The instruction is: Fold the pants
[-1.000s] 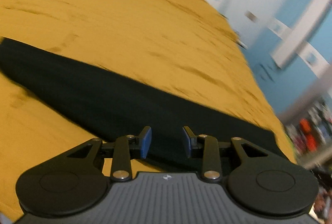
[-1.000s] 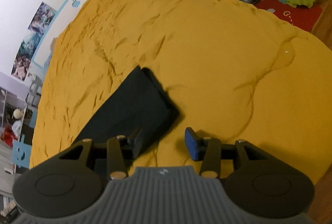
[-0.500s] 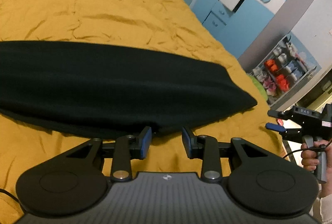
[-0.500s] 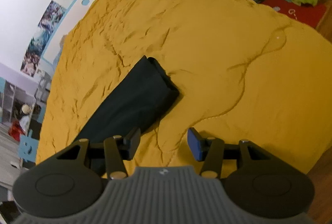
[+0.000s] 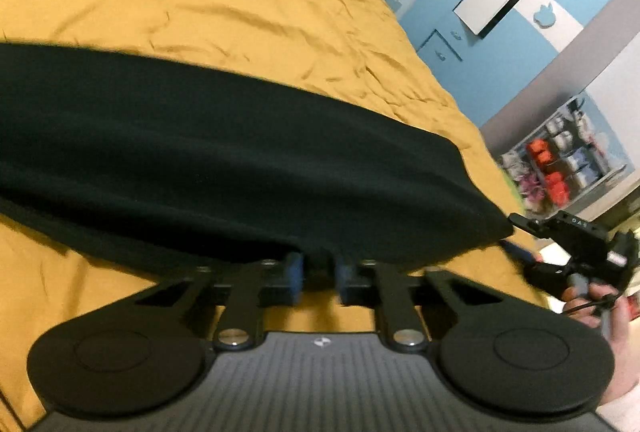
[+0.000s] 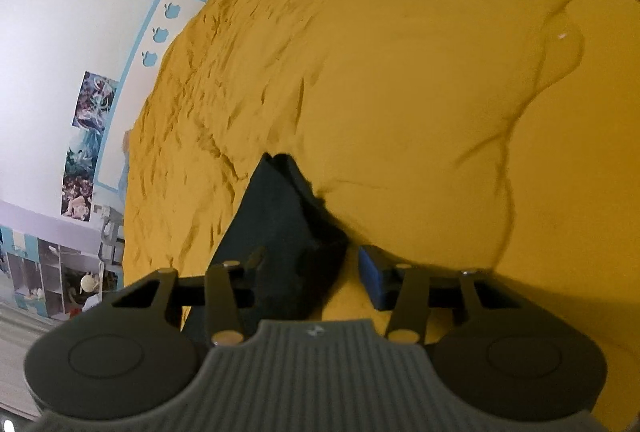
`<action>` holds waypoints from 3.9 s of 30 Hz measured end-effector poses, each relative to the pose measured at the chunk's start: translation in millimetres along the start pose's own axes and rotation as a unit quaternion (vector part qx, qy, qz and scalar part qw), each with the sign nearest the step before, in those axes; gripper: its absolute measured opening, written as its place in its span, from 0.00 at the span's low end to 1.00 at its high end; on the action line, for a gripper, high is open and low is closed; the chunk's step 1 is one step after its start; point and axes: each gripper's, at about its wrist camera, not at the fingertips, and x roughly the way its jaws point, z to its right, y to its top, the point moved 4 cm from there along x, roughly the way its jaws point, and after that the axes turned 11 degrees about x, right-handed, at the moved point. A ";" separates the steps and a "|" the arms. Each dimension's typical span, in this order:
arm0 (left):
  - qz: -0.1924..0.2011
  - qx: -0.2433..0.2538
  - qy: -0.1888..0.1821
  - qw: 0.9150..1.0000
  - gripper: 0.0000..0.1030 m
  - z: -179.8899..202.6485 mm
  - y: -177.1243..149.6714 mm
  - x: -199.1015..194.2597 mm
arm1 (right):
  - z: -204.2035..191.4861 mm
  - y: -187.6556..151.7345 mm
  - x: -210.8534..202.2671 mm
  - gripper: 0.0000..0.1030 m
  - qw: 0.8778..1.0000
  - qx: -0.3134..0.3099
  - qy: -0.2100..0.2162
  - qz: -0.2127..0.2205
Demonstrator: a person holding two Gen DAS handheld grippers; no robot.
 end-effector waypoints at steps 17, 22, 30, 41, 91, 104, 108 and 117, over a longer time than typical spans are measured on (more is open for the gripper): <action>-0.067 -0.003 -0.001 0.998 0.03 -1.9 -29.2 7.4 | 2.9 -6.1 3.4 0.02 0.996 -0.053 -0.058 0.033; -0.066 -0.038 -0.019 0.997 0.15 -12.1 -27.5 -1.0 | -17.6 -13.1 -9.6 0.19 0.989 -0.108 -0.087 0.057; -0.042 -0.030 -0.029 0.998 0.30 -35.4 -24.1 -42.7 | -62.6 -50.9 -40.1 0.39 0.962 -0.233 -0.095 0.106; 0.085 -0.095 0.116 0.985 0.35 -207.7 -1.7 -174.4 | -108.5 -103.7 24.4 0.42 0.951 -0.285 -0.100 0.072; 0.202 -0.396 0.206 0.872 0.56 -514.6 -32.7 -232.8 | -107.9 -104.2 69.2 0.42 0.918 -0.309 -0.218 0.123; 0.281 -0.268 0.249 0.888 0.04 -451.1 19.9 -242.4 | -118.3 -123.6 66.6 0.42 0.909 -0.359 -0.191 0.096; 0.288 -0.128 0.273 0.909 0.04 -355.9 72.5 -248.9 | -115.1 -132.7 67.8 0.42 0.917 -0.356 -0.165 0.066; 0.236 0.129 0.309 0.912 0.04 -146.4 125.1 -179.5 | -121.8 -159.3 66.5 0.42 0.918 -0.377 -0.119 -0.001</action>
